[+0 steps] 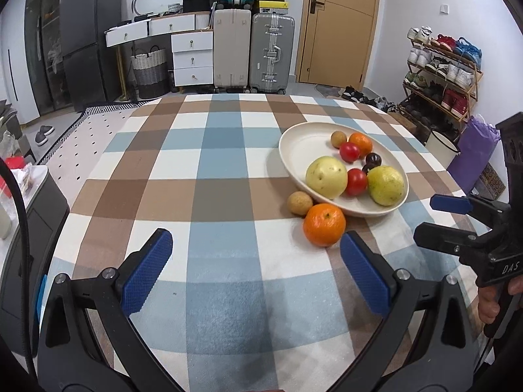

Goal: Organize fruits
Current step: 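Move the right tool to the mandarin orange on the cloth and grasp it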

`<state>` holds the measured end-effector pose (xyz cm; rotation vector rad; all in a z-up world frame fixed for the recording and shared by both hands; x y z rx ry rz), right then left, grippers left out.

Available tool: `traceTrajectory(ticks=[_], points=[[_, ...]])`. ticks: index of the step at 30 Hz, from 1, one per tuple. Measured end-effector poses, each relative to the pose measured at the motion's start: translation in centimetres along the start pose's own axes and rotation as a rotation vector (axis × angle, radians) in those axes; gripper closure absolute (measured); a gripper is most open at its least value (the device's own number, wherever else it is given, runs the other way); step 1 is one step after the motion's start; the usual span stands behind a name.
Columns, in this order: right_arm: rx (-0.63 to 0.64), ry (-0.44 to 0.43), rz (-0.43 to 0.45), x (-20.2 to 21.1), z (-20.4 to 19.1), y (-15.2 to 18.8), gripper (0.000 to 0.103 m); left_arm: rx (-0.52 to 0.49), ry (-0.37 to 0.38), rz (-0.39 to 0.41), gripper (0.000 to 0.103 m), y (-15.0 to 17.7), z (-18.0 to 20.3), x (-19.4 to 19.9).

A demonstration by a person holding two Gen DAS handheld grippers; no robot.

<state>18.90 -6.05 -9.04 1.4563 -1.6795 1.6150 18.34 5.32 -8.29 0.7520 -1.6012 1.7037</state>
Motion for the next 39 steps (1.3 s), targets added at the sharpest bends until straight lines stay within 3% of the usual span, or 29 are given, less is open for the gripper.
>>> traceTrajectory(ticks=[4,11,17,39], points=[[0.034,-0.024,-0.039,-1.2,-1.7,0.3,0.003,0.001,-0.005,-0.010,0.001,0.8,-0.4,-0.3],[0.081,-0.038,-0.080,-3.4,-4.3,0.5,0.018,0.025,-0.013,-0.006,0.001,1.3,-1.8,-0.2],[0.108,-0.042,-0.111,-5.2,-5.9,0.5,0.023,0.053,-0.002,-0.007,0.001,1.8,-3.1,-0.3],[0.109,0.016,-0.107,-8.5,-7.6,-1.8,0.042,0.130,0.050,-0.001,0.001,2.4,-4.7,-1.1]])
Point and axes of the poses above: each gripper's, at about its wrist camera, not at the fingertips, and x roughly against the way its jaws point, z to its right, y to its underside, the point moved 10 cm from there along -x, roughly the way its jaws point, and after that the axes turned 10 degrees about -z, right-handed, at the moved point
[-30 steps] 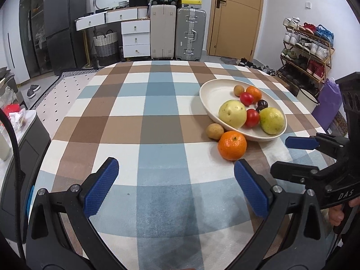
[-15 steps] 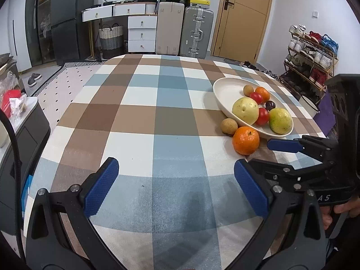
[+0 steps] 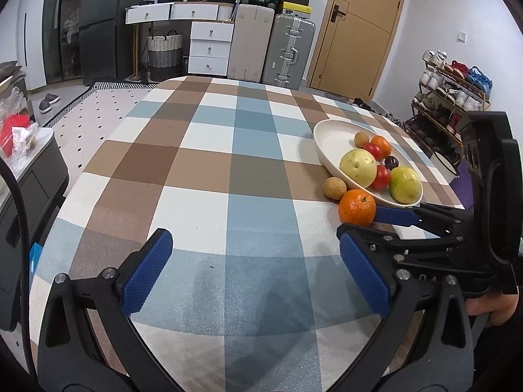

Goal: Organize fruits
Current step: 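Move the right tool to the mandarin orange on the cloth and grasp it, then lift the orange with the right tool while the left tool grasps the small brown fruit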

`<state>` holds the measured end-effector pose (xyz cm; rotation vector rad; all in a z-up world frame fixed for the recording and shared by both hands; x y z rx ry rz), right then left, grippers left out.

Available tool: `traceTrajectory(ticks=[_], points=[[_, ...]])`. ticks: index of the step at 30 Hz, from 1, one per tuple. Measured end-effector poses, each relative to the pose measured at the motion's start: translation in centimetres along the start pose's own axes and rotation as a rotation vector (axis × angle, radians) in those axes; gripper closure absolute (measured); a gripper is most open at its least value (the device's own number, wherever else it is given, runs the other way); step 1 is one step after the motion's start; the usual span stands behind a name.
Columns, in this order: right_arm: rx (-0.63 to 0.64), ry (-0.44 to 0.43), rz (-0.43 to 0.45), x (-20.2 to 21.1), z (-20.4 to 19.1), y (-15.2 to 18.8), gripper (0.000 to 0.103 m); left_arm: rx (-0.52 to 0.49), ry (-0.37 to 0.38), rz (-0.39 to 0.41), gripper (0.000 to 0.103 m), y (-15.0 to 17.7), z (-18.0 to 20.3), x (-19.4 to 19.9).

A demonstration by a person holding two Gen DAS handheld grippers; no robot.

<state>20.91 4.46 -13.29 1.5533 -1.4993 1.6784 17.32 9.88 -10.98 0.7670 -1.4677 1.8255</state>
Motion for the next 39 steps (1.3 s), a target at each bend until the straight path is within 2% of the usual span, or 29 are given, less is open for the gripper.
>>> traceTrajectory(ticks=[6,9,11,20,39], points=[[-0.025,0.016,0.001,-0.3,0.7,-0.1,0.051,-0.010,-0.002,-0.006,0.001,0.1,0.3,-0.1],[-0.023,0.030,0.008,-0.2,0.9,-0.1,0.061,-0.004,-0.003,-0.012,0.001,0.2,0.2,-0.2],[-0.024,0.019,0.011,-0.1,1.1,0.0,0.062,0.001,-0.003,-0.016,0.001,0.3,0.1,-0.2],[0.002,-0.001,0.024,1.0,0.9,1.3,0.063,0.007,-0.001,-0.015,0.001,0.2,0.0,-0.3],[-0.068,-0.027,0.103,5.8,3.6,2.6,0.063,-0.045,0.005,-0.035,0.001,-0.8,2.3,-1.0]])
Point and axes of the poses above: each gripper's, at about its wrist camera, not at the fingertips, and x roughly against the way its jaws point, z to its right, y to its underside, the point moved 10 cm from there along -x, roughly the way its jaws point, and after that the axes turned 10 degrees about -z, right-handed, at the moved point
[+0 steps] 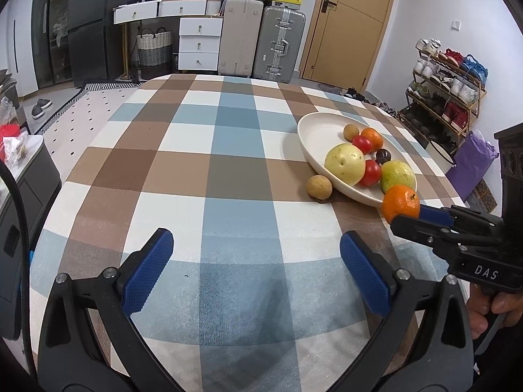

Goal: Organize fruits
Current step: 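Lift the orange with the right tool while the left tool grasps the small brown fruit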

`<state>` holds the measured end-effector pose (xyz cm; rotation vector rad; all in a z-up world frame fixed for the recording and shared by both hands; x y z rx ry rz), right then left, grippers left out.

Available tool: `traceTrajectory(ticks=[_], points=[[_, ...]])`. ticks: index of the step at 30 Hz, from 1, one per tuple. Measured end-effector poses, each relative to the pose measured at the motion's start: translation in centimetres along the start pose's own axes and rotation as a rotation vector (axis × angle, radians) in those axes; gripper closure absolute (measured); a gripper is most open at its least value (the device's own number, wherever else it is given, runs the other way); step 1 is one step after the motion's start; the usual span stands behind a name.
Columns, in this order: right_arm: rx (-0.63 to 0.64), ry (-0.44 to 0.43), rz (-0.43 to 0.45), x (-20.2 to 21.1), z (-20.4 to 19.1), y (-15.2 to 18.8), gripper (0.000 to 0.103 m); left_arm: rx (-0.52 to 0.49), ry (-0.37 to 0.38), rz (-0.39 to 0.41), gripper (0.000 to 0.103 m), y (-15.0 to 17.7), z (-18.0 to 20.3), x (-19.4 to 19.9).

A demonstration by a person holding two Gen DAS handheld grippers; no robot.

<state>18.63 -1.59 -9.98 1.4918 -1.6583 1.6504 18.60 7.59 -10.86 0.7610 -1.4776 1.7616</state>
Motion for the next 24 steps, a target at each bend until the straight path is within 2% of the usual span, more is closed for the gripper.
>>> traceTrajectory(ticks=[7,15,21,24], points=[[-0.018,0.016,0.020,1.1,1.6,0.2,0.063,-0.048,-0.017,-0.016,0.001,-1.1,1.4,-1.2],[-0.061,0.020,0.043,2.4,3.9,0.4,0.063,-0.044,-0.013,-0.090,0.006,-2.5,2.3,-4.8],[-0.092,0.012,0.055,3.2,5.2,0.5,0.063,-0.096,-0.015,-0.125,0.015,-3.5,4.0,-7.1],[-0.099,0.013,0.061,3.5,5.5,0.5,0.063,-0.117,-0.011,-0.139,0.022,-3.9,4.8,-8.1]])
Point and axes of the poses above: each gripper's, at about its wrist camera, not at the fingertips, and x roughly against the way its jaws point, z to its right, y to its underside, the point moved 10 cm from there along -x, roughly the way its jaws point, and after that the axes turned 10 degrees about -z, right-handed, at the moved point
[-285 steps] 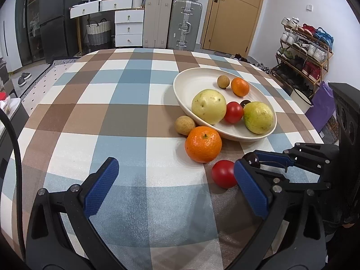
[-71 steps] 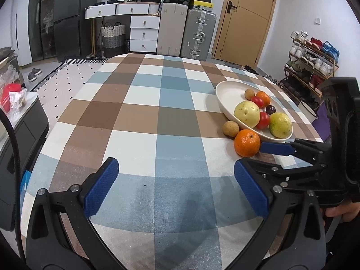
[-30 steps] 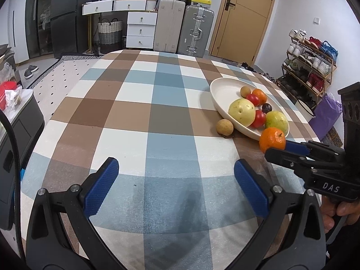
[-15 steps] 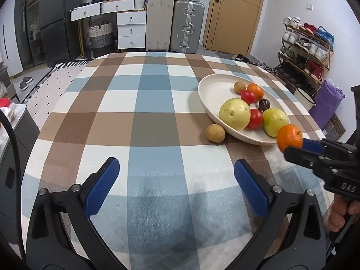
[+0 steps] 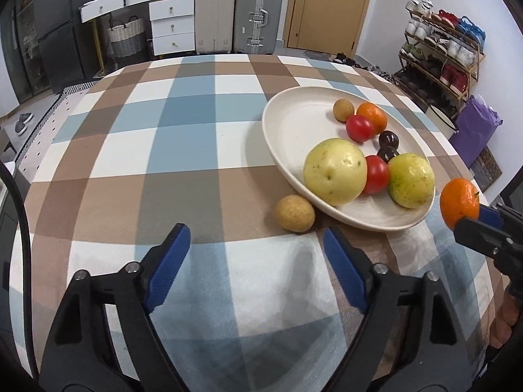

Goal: Organize fruits
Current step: 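Lift the orange with the right tool while the left tool grasps the small brown fruit, then carry the brown fruit with the left tool over the plate while the right tool carries the orange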

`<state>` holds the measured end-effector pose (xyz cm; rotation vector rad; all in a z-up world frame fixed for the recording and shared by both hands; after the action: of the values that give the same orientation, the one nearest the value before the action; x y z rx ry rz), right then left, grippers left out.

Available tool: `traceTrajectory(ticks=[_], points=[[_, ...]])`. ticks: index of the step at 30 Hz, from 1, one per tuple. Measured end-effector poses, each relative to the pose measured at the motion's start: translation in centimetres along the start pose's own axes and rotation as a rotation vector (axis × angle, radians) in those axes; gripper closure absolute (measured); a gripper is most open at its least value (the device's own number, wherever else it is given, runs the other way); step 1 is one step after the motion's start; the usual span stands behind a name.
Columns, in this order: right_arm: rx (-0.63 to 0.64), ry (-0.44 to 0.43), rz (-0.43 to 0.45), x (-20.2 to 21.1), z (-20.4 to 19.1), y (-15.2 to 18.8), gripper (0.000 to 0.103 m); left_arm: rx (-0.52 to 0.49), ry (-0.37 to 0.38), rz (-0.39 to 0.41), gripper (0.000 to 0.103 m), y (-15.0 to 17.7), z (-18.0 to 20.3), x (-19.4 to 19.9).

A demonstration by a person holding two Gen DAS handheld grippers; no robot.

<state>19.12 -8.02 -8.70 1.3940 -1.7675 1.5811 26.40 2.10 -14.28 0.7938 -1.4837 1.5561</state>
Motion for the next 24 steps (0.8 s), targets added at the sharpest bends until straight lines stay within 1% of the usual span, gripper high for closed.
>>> traceTrajectory(ticks=[4,5,9,11,14,17,24], points=[[-0.012,0.003,0.004,0.3,0.6,0.1,0.063,-0.025,-0.009,-0.014,0.032,-0.5,0.8,-1.1],[-0.016,0.003,0.005,0.4,0.8,0.1,0.063,-0.030,-0.011,-0.011,0.036,-0.5,0.9,-1.1],[-0.027,0.007,0.012,0.7,1.4,0.2,0.063,-0.050,-0.016,-0.012,0.046,-0.7,1.2,-1.2],[-0.036,0.007,0.012,0.6,1.7,0.2,0.063,-0.062,0.002,-0.005,0.065,-0.8,1.5,-1.1],[-0.040,0.006,0.012,0.6,1.9,0.2,0.063,-0.078,0.017,-0.004,0.078,-0.8,1.9,-1.1],[-0.042,0.007,0.011,0.8,2.0,0.5,0.063,-0.089,0.011,-0.001,0.079,-0.8,2.1,-1.0],[-0.055,0.016,0.011,0.8,2.6,0.6,0.063,-0.069,0.019,0.006,0.079,-0.6,1.8,-0.7]])
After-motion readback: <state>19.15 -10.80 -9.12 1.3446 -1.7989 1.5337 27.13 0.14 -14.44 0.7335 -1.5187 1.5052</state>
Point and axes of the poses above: each gripper's, at about its wrist camera, not at the fingertips, and x roughly against the way its jaws point, z to its right, y to its underside, the point moved 10 cm from there along -x, roughly the way its jaws point, and after that the axes turned 10 degrees about -z, right-handed, at the moved point
